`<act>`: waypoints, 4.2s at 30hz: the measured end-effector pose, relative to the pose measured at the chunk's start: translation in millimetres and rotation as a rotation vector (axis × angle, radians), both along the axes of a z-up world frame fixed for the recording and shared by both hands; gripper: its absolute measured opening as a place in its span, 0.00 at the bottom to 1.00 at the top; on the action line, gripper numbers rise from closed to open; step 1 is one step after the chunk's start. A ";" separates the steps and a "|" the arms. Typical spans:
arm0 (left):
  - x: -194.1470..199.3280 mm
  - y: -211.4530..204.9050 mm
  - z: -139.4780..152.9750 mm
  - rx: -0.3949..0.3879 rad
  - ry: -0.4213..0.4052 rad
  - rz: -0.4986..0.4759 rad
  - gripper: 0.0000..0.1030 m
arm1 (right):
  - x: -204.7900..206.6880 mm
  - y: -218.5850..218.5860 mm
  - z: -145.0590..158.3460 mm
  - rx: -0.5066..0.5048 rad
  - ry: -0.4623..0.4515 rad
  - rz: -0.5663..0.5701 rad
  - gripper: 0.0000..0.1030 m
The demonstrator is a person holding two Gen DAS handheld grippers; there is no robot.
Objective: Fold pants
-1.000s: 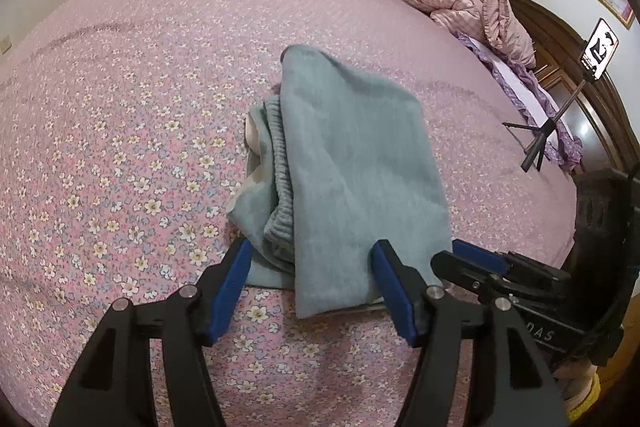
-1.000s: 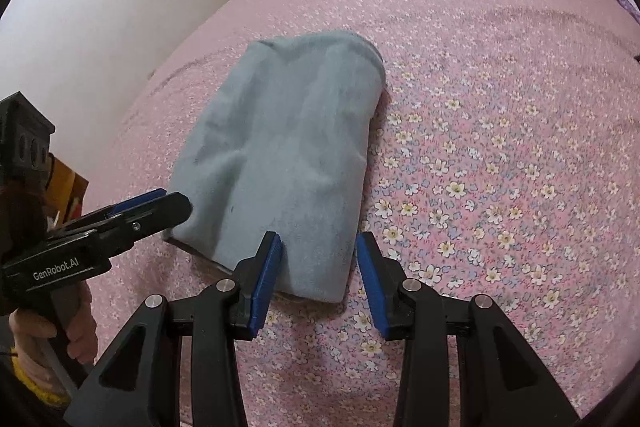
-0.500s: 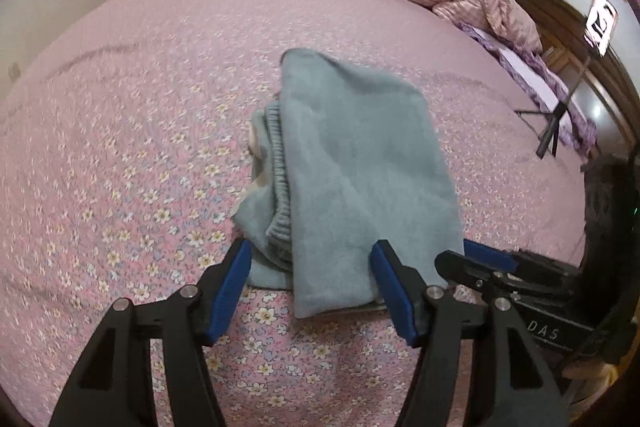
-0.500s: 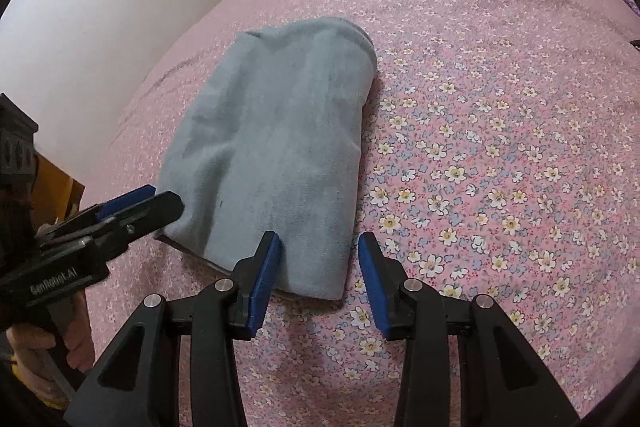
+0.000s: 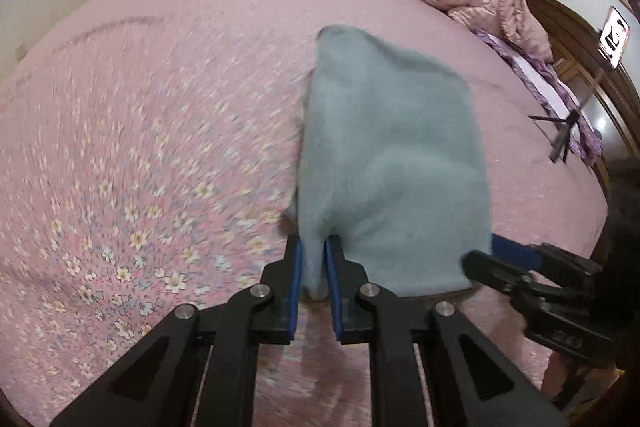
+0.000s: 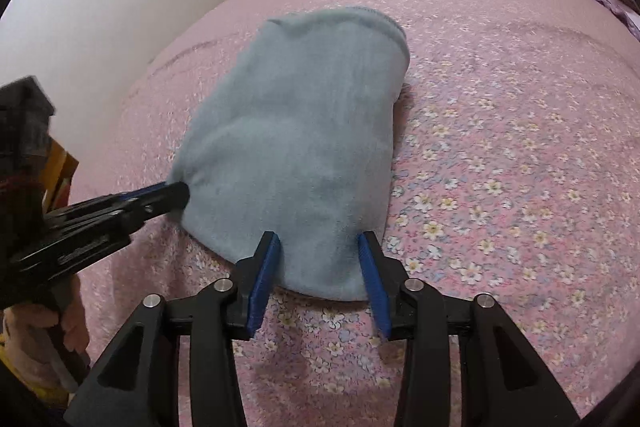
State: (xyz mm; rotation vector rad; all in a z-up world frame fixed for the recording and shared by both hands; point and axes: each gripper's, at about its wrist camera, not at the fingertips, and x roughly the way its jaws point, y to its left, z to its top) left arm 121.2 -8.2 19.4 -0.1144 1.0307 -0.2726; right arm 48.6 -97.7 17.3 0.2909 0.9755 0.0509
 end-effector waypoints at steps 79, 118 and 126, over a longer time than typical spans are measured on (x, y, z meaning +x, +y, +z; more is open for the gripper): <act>-52.5 1.1 12.3 0.056 0.057 0.056 0.96 | -56.6 1.2 15.6 -0.129 0.053 -0.047 0.68; -41.2 -24.3 -20.9 0.161 0.072 0.016 1.00 | -51.6 5.9 -25.0 -0.248 0.071 -0.122 0.83; -41.8 -23.7 -21.7 0.165 0.073 0.016 1.00 | -52.0 6.5 -24.7 -0.250 0.070 -0.120 0.85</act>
